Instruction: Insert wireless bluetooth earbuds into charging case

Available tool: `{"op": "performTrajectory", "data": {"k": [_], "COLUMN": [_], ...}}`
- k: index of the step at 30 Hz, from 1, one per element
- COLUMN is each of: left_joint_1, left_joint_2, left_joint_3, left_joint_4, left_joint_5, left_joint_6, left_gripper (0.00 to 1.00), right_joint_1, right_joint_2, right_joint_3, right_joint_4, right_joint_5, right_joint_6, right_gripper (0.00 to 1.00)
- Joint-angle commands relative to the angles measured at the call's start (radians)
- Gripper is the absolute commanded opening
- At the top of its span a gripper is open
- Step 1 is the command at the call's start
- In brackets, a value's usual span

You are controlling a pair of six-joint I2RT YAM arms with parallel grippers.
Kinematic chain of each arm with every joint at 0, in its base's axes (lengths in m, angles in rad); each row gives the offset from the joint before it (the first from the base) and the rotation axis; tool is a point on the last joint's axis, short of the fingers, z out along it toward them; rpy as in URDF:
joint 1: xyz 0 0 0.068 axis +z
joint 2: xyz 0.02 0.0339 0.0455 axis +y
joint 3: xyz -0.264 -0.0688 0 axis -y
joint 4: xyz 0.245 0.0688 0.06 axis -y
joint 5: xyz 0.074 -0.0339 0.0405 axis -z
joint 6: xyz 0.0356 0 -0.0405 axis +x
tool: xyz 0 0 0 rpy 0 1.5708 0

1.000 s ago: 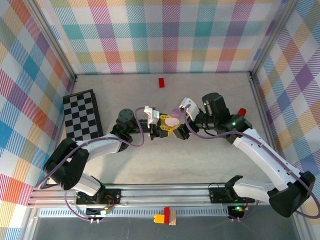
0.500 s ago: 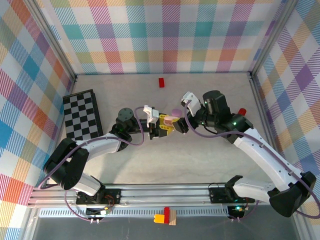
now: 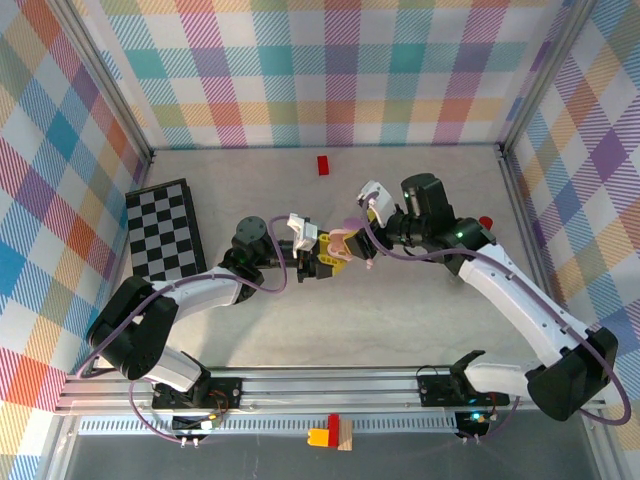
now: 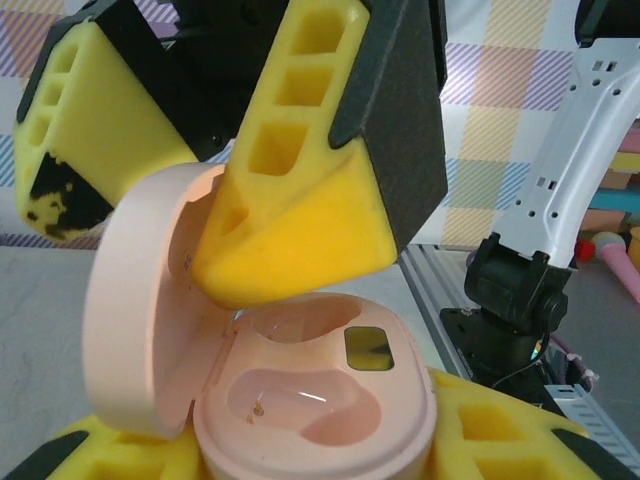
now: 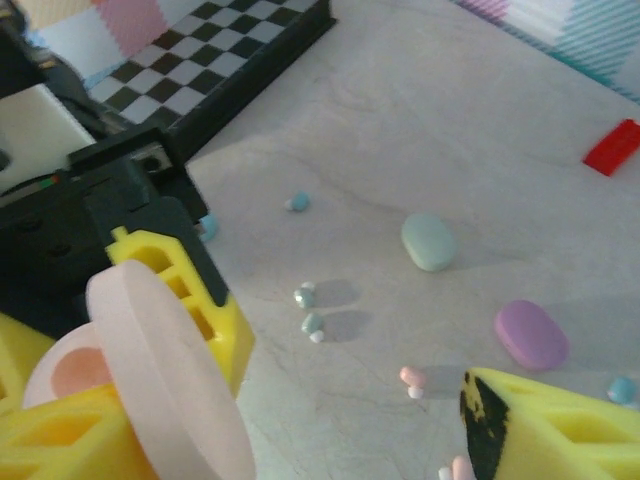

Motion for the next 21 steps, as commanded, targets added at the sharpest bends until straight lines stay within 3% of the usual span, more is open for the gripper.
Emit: {"op": "performTrajectory", "data": {"k": [1, 5, 9, 12, 16, 21], "left_joint_1": [-0.004, -0.004, -0.004, -0.004, -0.004, -0.004], "left_joint_2": [-0.039, -0.037, -0.03, -0.024, -0.007, 0.025], "left_joint_3": [0.004, 0.009, 0.01, 0.01, 0.015, 0.013], "left_joint_4": [0.035, 0.028, 0.041, 0.077, 0.092, 0.14], "left_joint_5": [0.06, 0.071, 0.083, 0.079, 0.06, 0.031], "left_joint_6": [0.01, 0.009, -0.001, -0.029, -0.053, -0.107], "left_gripper": [0.35, 0.35, 0.38, 0.39, 0.43, 0.66], "right_joint_1": [-0.009, -0.024, -0.027, -0.028, -0.027, -0.027], "right_joint_2": [0.01, 0.029, 0.035, 0.02, -0.033, -0.099], "right_joint_3": [0.046, 0.062, 0.068, 0.053, -0.012, -0.086], "right_joint_4": [-0.03, -0.074, -0.098, -0.076, 0.015, 0.154], "right_joint_5": [-0.158, -0.241, -0.285, -0.281, -0.24, -0.169], "right_joint_6": [-0.043, -0.064, -0.085, -0.109, -0.164, -0.158], "right_gripper": [0.66, 0.49, 0.2, 0.05, 0.01, 0.0]}}
